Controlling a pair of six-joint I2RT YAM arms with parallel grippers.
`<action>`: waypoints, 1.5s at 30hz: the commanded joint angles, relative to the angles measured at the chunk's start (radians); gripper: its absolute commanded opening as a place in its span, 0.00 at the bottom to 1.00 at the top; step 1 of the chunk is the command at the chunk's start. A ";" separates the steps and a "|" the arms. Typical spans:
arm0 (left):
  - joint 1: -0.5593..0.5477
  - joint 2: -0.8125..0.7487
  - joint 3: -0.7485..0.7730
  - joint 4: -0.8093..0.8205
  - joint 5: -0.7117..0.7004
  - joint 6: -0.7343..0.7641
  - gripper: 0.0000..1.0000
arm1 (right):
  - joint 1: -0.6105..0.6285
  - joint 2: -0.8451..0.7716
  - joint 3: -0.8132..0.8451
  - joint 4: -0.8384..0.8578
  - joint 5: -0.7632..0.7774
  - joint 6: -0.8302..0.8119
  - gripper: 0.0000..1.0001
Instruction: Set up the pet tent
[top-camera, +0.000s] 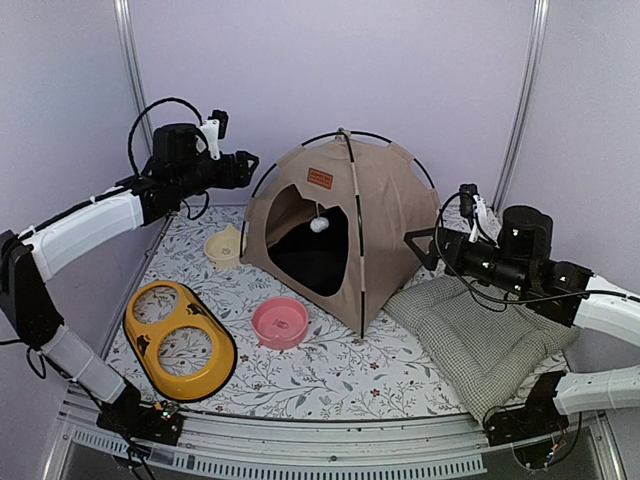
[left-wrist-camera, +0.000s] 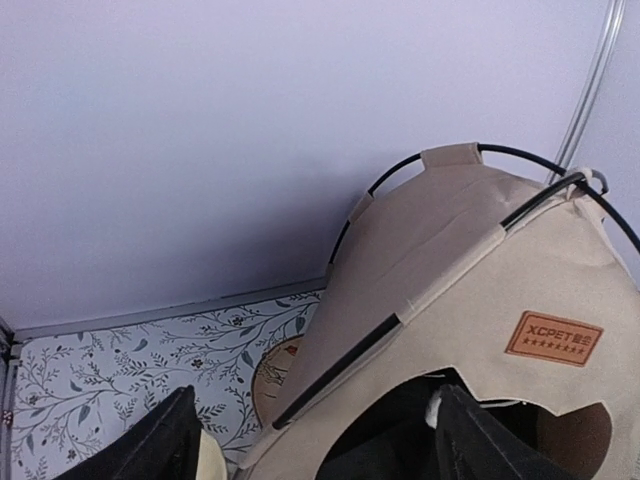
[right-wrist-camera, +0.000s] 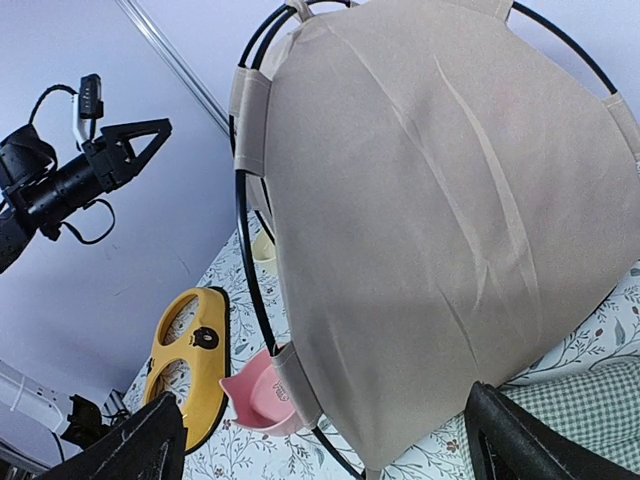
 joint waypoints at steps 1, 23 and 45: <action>0.043 0.073 0.078 -0.026 0.120 0.112 0.83 | -0.004 -0.046 0.073 -0.088 0.016 -0.017 0.99; 0.102 0.386 0.276 0.025 0.375 0.253 0.83 | -0.011 0.100 0.278 -0.218 0.095 -0.039 0.99; -0.010 0.236 0.198 0.174 0.399 0.189 0.00 | -0.212 0.140 0.281 -0.284 0.107 -0.007 0.99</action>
